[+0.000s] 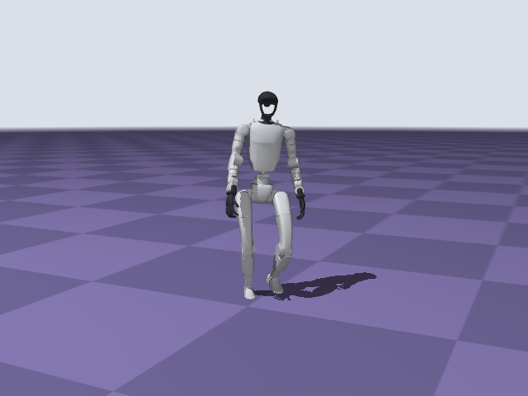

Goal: Walk

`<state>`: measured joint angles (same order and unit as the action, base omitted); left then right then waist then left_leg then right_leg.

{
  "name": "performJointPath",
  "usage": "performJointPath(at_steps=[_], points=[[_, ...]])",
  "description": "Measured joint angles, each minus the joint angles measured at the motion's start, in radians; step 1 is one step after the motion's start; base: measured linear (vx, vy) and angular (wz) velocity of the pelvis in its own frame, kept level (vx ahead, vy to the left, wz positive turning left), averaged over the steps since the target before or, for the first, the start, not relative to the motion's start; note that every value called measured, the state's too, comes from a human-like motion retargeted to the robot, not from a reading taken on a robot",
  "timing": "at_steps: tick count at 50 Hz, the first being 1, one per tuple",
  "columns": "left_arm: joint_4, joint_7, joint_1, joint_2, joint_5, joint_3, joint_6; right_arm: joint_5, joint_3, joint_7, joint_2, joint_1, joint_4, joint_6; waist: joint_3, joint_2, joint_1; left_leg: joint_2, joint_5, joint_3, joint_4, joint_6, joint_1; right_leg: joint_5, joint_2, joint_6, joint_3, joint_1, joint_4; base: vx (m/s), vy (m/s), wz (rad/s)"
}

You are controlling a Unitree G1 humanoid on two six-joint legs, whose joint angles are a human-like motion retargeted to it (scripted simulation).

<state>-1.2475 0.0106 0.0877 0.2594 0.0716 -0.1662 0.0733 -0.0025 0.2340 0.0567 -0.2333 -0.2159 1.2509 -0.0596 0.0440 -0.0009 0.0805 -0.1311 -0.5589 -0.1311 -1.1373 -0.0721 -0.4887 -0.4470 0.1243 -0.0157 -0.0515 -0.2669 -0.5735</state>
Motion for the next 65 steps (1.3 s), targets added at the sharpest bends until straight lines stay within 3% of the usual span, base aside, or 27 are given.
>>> performJointPath(at_steps=[7, 11, 18, 24, 27, 31, 34, 38, 43, 49, 54, 65], points=[[-0.005, -0.004, -0.034, -0.017, 0.027, 0.012, 0.007, 0.021, 0.048, -0.039, 0.042, -0.067, -0.057, -0.013, 0.027, -0.061, -0.006, 0.139, 0.148, 0.018, 0.650, 0.062, -0.060, -0.080, -0.070, 0.014, 0.069, 0.119, 0.063, 0.58, 0.02, -0.31], [0.003, -0.015, -0.053, -0.024, 0.037, 0.018, 0.006, 0.015, 0.076, -0.060, 0.064, -0.074, -0.080, -0.015, 0.058, -0.069, -0.007, 0.171, 0.192, 0.044, 0.804, 0.072, -0.082, -0.143, -0.084, 0.013, 0.107, 0.141, 0.001, 0.55, 0.08, -0.41], [0.009, -0.026, -0.086, -0.027, 0.081, 0.022, 0.005, 0.008, 0.098, -0.079, 0.091, -0.037, -0.057, -0.003, 0.099, -0.140, -0.007, 0.264, 0.340, 0.011, 0.754, 0.027, -0.057, -0.178, -0.204, 0.048, 0.123, 0.151, -0.217, 0.55, 0.15, -0.38], [0.032, -0.010, -0.129, -0.008, 0.122, -0.004, 0.009, 0.019, 0.097, -0.116, 0.083, 0.002, -0.017, 0.008, 0.100, -0.230, -0.035, 0.399, 0.339, -0.036, 0.788, -0.043, 0.044, 0.056, -0.401, 0.134, 0.123, 0.052, -0.575, 0.47, 0.19, -0.18], [0.048, -0.008, -0.154, 0.006, 0.119, -0.019, 0.011, 0.022, 0.096, -0.120, 0.074, 0.013, -0.015, 0.007, 0.100, -0.248, -0.060, 0.446, 0.346, -0.048, 0.871, -0.055, 0.121, 0.071, -0.487, 0.110, 0.104, -0.040, -0.714, 0.39, 0.17, -0.21], [0.056, -0.015, -0.192, 0.029, 0.101, -0.036, 0.007, 0.019, 0.095, -0.112, 0.062, 0.026, -0.029, 0.001, 0.100, -0.245, -0.098, 0.474, 0.361, -0.043, 0.991, -0.049, 0.233, -0.029, -0.551, 0.053, 0.064, -0.154, -0.758, 0.33, 0.13, -0.24], [0.047, -0.020, -0.240, 0.046, 0.085, -0.040, 0.000, 0.013, 0.095, -0.106, 0.050, 0.028, -0.047, -0.001, 0.082, -0.205, -0.109, 0.448, 0.390, -0.023, 1.125, -0.034, 0.352, -0.089, -0.515, 0.020, 0.020, -0.207, -0.680, 0.29, 0.08, -0.38], [0.045, -0.032, -0.279, 0.063, 0.064, -0.052, -0.003, 0.000, 0.098, -0.099, 0.048, 0.052, -0.065, -0.004, 0.077, -0.189, -0.144, 0.440, 0.377, -0.005, 1.161, -0.018, 0.419, -0.124, -0.468, 0.025, 0.003, -0.265, -0.529, 0.26, 0.04, -0.07], [0.046, -0.032, -0.323, 0.067, 0.051, -0.063, 0.003, -0.013, 0.099, -0.104, 0.045, 0.072, -0.056, 0.002, 0.067, -0.146, -0.155, 0.393, 0.352, 0.014, 1.182, -0.008, 0.471, -0.056, -0.343, 0.059, 0.029, -0.283, -0.302, 0.24, 0.01, -0.12], [0.068, -0.032, -0.329, 0.060, 0.048, -0.074, 0.016, -0.023, 0.100, -0.115, 0.044, 0.107, -0.030, 0.010, 0.081, -0.151, -0.162, 0.392, 0.328, 0.038, 1.175, -0.023, 0.502, 0.022, -0.275, 0.100, 0.116, -0.294, -0.179, 0.20, -0.01, -0.08], [0.086, -0.024, -0.319, 0.048, 0.043, -0.084, 0.021, -0.031, 0.093, -0.126, 0.040, 0.117, -0.009, 0.014, 0.088, -0.144, -0.149, 0.375, 0.289, 0.050, 1.130, -0.034, 0.516, 0.063, -0.240, 0.108, 0.138, -0.261, -0.128, 0.18, -0.04, -0.16], [0.068, 0.034, -0.239, 0.015, -0.023, -0.123, 0.015, -0.058, 0.083, -0.146, 0.031, 0.115, -0.012, 0.011, 0.087, -0.129, -0.116, 0.317, 0.149, 0.068, 0.861, -0.028, 0.471, 0.041, -0.190, 0.096, 0.107, -0.151, -0.067, 0.15, -0.06, -0.14]])
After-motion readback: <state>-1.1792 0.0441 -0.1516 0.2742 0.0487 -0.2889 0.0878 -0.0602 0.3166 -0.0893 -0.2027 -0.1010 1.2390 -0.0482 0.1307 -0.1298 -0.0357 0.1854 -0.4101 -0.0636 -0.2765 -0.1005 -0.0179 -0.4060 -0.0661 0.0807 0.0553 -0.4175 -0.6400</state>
